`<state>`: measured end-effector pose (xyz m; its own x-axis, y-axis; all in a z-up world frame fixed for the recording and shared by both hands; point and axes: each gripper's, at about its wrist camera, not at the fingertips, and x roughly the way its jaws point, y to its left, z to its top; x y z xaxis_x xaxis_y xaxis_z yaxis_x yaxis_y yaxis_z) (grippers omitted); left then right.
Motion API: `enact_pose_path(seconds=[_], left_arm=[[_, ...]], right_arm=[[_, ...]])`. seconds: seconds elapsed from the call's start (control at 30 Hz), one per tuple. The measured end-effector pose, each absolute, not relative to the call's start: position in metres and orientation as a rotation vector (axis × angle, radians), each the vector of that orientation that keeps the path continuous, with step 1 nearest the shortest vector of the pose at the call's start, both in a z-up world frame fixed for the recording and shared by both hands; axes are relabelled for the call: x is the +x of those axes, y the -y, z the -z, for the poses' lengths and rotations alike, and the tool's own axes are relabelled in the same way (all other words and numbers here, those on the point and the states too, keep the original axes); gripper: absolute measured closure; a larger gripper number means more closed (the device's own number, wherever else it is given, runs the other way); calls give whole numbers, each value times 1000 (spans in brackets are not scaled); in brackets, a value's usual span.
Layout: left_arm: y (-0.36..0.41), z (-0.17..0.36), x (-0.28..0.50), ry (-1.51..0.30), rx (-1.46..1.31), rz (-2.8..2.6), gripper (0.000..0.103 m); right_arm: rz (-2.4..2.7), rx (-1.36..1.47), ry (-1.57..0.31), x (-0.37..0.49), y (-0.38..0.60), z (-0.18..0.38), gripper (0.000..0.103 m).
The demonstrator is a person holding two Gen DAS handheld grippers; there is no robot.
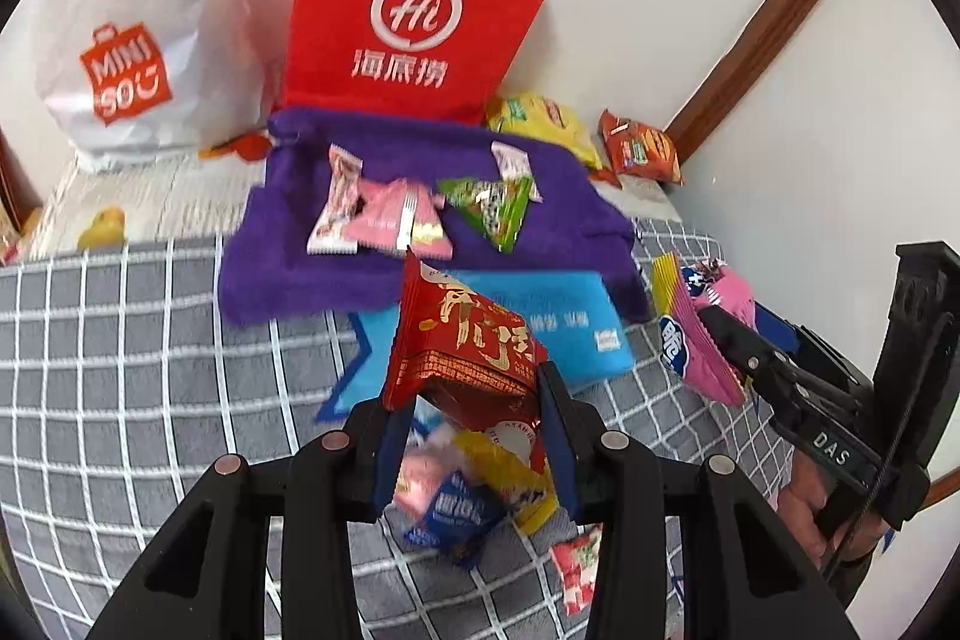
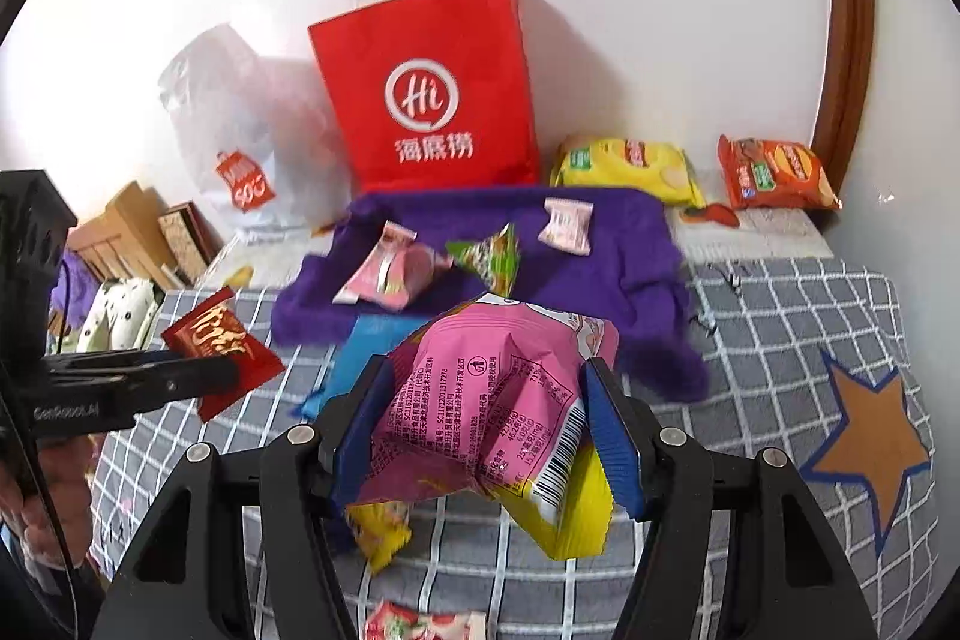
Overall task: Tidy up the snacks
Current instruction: 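Carry the pink bag and red packet up over the purple towel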
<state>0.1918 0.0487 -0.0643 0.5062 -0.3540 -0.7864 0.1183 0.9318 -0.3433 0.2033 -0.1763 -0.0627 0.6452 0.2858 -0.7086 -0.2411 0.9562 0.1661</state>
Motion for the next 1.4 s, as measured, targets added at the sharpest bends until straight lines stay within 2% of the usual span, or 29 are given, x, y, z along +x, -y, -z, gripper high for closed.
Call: enact_pose_path(seconds=[0.27,0.8,1.4], left_arm=[[-51,44,229,-959,-233,282,65],[-62,39,308,-941,-213,238,65],[-74,82,365,-1002,-231,229,65]], right_arm=[[-250,44,-773,248,179,51,40],[-251,25,-774,335,159,65,40],[-275,-26,-844,387,139,106,40]])
